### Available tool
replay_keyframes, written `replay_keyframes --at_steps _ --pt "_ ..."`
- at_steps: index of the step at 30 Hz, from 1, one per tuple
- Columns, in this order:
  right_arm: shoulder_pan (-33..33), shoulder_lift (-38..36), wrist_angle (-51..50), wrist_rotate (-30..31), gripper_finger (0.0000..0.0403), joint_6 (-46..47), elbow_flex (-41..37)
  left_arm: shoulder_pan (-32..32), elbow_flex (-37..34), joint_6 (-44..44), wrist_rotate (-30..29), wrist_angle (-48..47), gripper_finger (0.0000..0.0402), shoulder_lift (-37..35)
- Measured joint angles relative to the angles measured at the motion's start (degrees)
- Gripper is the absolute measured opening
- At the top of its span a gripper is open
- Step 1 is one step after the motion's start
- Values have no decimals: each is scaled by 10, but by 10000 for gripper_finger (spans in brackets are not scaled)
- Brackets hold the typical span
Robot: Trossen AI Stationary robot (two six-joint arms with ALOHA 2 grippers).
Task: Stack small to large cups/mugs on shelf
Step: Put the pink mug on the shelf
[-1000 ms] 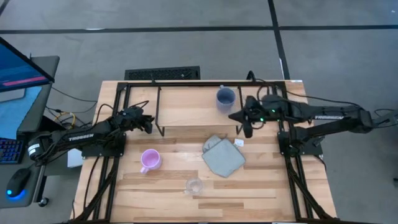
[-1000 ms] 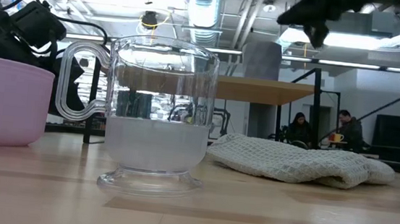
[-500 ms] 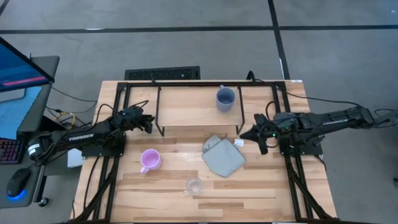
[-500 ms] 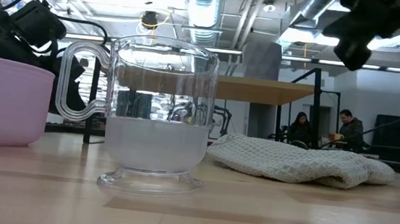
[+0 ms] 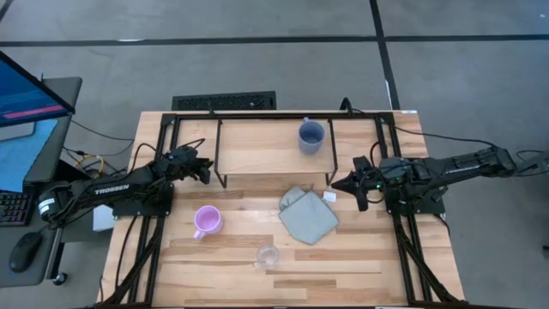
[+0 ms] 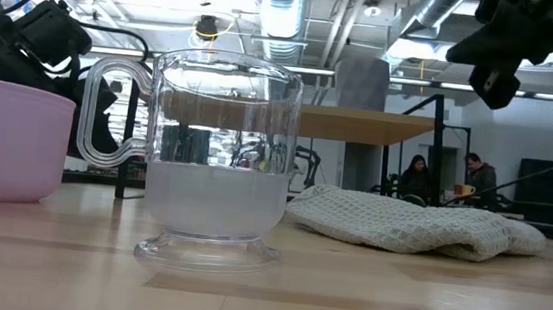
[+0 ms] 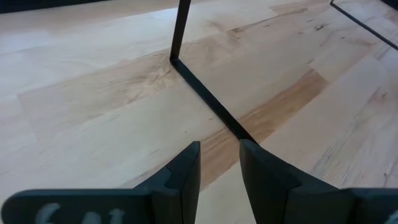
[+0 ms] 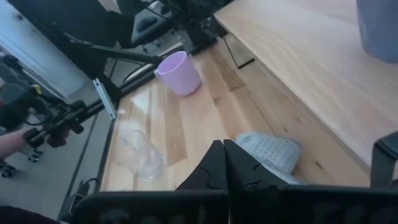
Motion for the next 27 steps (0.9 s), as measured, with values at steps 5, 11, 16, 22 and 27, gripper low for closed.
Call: replay_keyframes --at_steps 5,11,16,22,27 --pt "0 8 -6 -3 10 0 0 0 0 -2 -1 -1 103 0" --pt "0 18 -1 -2 7 -1 0 0 5 -28 -10 -1 103 0" --pt "1 19 -2 -2 11 -2 0 0 17 -16 -11 37 103 -1" --pt "1 19 -2 -6 8 -2 0 0 17 37 -9 71 103 -4" --pt "1 19 -2 -7 8 -1 0 0 68 146 -51 37 103 -37"
